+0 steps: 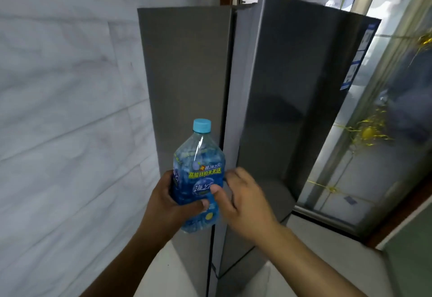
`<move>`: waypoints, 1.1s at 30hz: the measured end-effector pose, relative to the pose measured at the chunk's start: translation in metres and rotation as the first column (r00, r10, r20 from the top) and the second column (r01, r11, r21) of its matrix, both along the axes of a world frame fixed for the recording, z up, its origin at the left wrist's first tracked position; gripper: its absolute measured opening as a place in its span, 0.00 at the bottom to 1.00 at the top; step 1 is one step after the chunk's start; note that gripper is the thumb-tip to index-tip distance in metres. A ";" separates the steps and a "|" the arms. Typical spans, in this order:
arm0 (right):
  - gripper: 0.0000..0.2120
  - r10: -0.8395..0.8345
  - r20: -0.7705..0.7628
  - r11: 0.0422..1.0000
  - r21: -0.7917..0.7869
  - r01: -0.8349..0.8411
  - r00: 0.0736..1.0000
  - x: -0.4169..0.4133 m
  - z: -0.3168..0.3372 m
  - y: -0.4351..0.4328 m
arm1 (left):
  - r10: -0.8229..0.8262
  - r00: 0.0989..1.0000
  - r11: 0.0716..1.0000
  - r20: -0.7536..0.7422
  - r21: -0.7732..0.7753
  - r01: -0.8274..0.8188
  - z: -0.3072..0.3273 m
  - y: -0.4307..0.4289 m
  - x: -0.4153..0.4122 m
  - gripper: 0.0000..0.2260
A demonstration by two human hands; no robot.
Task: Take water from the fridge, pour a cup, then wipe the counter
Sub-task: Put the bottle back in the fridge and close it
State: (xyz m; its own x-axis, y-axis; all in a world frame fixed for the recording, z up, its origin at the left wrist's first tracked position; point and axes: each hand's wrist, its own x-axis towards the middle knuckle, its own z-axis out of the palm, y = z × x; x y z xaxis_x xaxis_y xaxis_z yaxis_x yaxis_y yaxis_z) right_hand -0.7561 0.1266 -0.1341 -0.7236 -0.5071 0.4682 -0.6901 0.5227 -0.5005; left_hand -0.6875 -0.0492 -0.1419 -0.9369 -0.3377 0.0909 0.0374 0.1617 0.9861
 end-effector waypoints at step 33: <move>0.32 0.025 -0.676 0.816 0.440 0.376 0.737 0.021 0.037 0.111 | 0.030 1.000 0.989 -0.001 0.142 -0.030 0.009 0.113 0.032 0.27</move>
